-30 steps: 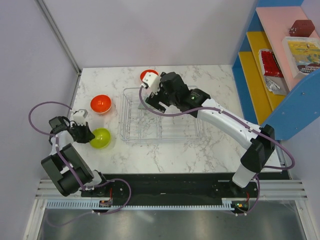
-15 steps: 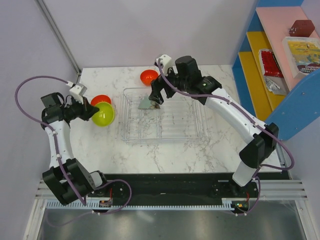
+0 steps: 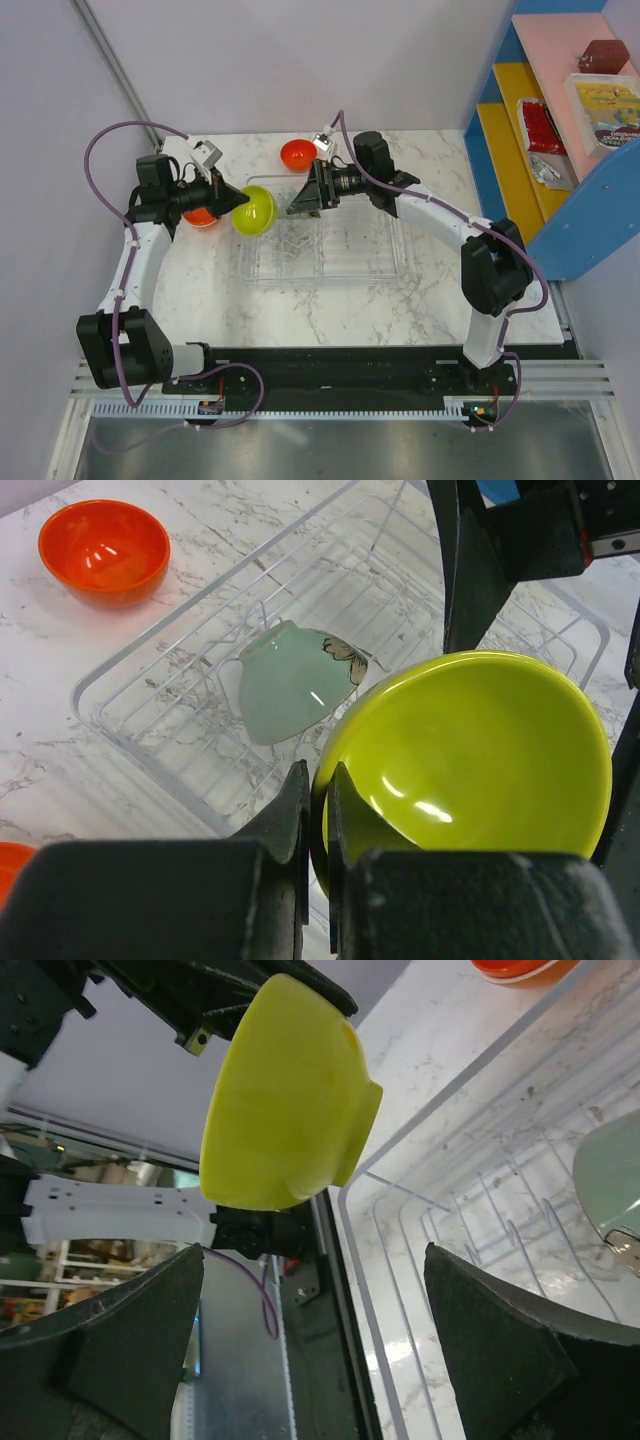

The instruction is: Load the bowls into the dish rack

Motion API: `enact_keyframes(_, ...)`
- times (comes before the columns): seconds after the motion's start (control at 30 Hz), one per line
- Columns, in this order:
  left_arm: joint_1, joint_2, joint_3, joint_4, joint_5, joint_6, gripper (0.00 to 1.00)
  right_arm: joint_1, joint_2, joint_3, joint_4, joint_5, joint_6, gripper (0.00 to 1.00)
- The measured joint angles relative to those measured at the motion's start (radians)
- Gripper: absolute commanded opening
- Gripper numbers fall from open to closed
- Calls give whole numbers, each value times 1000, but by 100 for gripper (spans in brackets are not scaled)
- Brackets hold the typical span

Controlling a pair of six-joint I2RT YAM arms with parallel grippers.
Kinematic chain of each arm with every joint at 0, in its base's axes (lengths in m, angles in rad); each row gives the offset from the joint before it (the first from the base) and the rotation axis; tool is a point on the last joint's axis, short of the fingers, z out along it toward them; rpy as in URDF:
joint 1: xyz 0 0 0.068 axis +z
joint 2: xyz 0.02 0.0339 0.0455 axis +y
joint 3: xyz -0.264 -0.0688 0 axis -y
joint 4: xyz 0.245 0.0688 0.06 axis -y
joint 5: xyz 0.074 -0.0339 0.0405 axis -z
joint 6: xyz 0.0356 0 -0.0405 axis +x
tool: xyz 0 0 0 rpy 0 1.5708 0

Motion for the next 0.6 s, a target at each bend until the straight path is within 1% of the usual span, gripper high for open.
enact_keyframes(0.1, -14, 4, 0, 30, -12, -27, 2, -11, 13, -45, 119, -42, 119, 98)
enact_keyframes(0.23, -50, -14, -26, 104, -31, -55, 2, -12, 17, -95, 343, -92, 306, 98)
enact_keyframes(0.37, -85, -26, -60, 140, -56, -66, 2, -10, 36, -117, 546, -118, 465, 98)
enact_keyframes(0.47, -93, -27, -64, 158, -72, -74, 2, -13, 49, -125, 607, -125, 519, 98)
enact_keyframes(0.6, -95, -45, -82, 195, -79, -88, 2, -15, 56, -132, 623, -124, 530, 98)
